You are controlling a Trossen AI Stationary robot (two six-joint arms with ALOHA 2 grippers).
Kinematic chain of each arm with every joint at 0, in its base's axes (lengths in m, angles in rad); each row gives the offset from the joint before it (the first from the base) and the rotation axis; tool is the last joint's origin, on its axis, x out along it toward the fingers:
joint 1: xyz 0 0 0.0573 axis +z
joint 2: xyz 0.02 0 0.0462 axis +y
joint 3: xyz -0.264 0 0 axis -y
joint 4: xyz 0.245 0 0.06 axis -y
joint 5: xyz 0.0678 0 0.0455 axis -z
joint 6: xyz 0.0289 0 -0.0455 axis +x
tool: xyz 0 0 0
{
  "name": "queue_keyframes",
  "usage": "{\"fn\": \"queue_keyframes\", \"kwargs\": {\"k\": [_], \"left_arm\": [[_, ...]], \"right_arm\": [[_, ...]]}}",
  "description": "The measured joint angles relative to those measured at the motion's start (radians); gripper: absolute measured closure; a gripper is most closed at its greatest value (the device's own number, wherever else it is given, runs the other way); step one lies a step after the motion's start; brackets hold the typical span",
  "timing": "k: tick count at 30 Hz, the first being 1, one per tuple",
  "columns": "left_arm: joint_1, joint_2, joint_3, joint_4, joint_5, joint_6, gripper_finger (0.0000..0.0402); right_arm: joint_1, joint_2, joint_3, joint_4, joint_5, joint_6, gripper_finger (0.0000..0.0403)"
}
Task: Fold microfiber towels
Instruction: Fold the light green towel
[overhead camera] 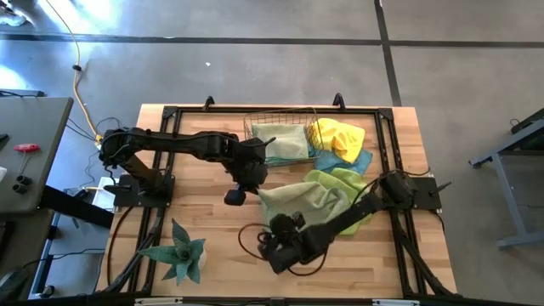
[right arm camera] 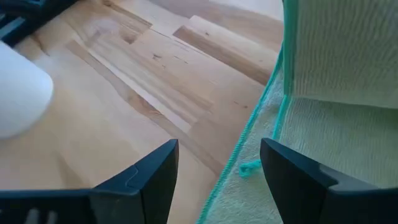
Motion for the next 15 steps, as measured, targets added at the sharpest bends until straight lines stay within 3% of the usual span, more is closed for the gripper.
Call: {"fn": "queue_keyframes", "kwargs": {"k": [4,11,15], "left_arm": [[0.000,0.000,0.000,-0.001,0.000,0.000,0.0401],[0.000,0.000,0.000,-0.001,0.000,-0.001,0.0401],[-0.001,0.000,0.000,0.000,0.000,0.000,0.0401]], "right_arm": [[0.016,0.055,0.000,0.014,0.084,-0.004,0.0182],[0.016,0.121,0.000,0.020,0.090,0.003,0.0182],[0.020,0.118,0.000,0.004,0.128,-0.090,0.0182]]}}
